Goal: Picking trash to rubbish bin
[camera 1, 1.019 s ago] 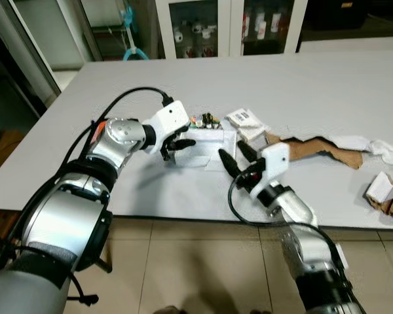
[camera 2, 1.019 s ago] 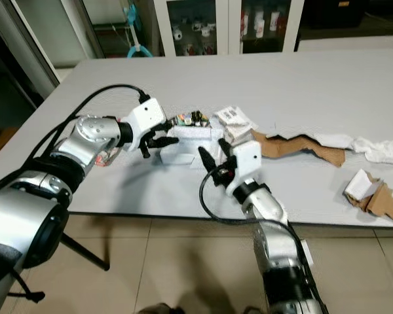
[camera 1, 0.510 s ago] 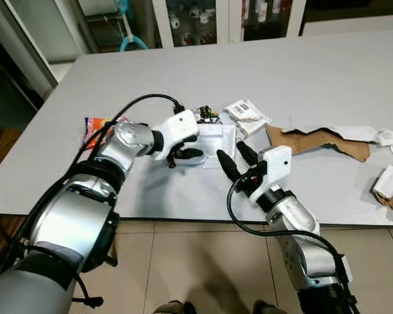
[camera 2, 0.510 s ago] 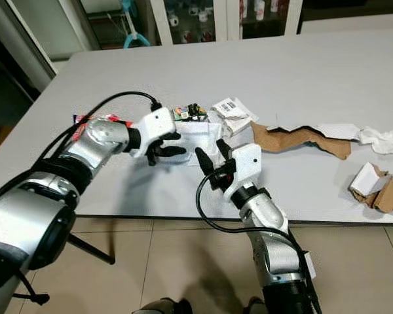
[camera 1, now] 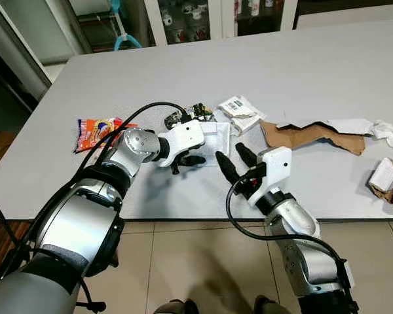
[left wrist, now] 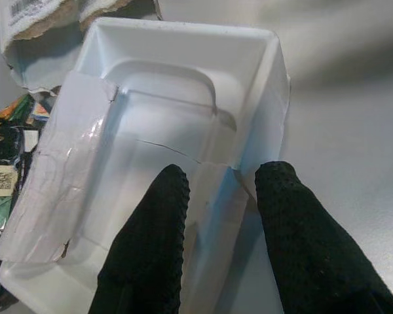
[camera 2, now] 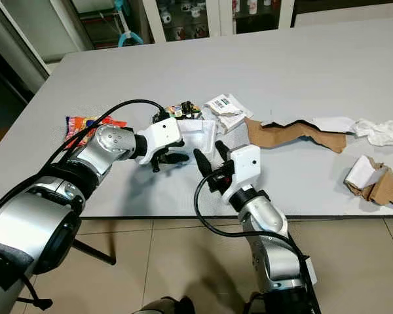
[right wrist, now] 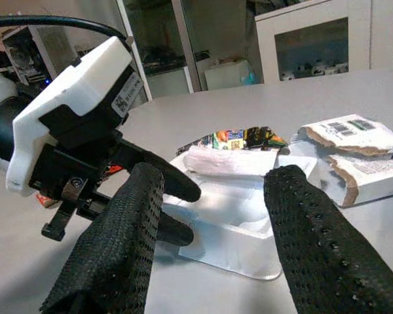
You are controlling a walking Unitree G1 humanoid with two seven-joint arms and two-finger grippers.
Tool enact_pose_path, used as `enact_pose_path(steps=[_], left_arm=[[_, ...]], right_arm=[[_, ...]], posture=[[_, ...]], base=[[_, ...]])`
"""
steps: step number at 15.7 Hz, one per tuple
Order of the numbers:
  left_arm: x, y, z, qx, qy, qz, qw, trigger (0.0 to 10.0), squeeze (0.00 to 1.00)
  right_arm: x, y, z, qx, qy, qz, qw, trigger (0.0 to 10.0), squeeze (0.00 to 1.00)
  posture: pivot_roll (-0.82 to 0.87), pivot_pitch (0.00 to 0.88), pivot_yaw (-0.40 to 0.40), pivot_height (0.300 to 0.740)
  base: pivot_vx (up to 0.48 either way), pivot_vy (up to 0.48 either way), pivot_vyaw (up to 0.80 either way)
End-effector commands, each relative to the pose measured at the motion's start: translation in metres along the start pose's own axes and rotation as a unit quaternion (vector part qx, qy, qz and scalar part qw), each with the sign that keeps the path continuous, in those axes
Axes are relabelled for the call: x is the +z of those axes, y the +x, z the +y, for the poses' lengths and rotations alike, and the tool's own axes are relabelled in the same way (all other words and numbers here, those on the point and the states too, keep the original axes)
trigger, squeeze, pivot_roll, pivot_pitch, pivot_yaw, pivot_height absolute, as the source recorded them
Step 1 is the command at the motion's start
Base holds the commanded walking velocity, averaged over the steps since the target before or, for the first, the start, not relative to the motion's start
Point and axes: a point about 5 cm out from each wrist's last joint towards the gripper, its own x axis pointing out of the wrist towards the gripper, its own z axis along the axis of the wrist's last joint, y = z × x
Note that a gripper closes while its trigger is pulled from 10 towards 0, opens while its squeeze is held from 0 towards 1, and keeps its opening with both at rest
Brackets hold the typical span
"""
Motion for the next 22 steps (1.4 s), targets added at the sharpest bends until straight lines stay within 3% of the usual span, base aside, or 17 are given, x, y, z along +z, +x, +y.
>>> enact_pose_path(steps=[1, 8, 9, 22], left_arm=[[-0.014, -0.002, -0.005, -0.007, 0.001, 0.023, 1.000, 10.0, 0.00], [-0.022, 0.005, -0.015, -0.006, 0.058, 0.064, 0.996, 10.0, 0.00], [-0.022, 0.005, -0.015, 0.001, 0.057, 0.063, 0.996, 0.0, 0.00], [-0.016, 0.010, -0.019, 0.014, 0.028, 0.019, 0.999, 0.0, 0.00]], right_arm=[[0.001, -0.001, 0.006, 0.004, 0.008, -0.001, 1.000, 10.0, 0.00], [0.001, -0.002, 0.011, 0.003, 0.012, -0.001, 1.000, 10.0, 0.00], [0.001, -0.003, 0.011, 0.002, 0.013, -0.001, 1.000, 10.0, 0.00], [0.000, 0.000, -0.006, -0.008, 0.008, 0.005, 1.000, 10.0, 0.00]], posture=[[-0.07, 0.148, 0.200, 0.740], [-0.07, 0.151, 0.207, 0.740], [-0.07, 0.149, 0.207, 0.740], [-0.07, 0.107, 0.191, 0.740]], base=[[0.000, 0.000, 0.00], [0.000, 0.000, 0.00], [0.000, 0.000, 0.00], [0.000, 0.000, 0.00]])
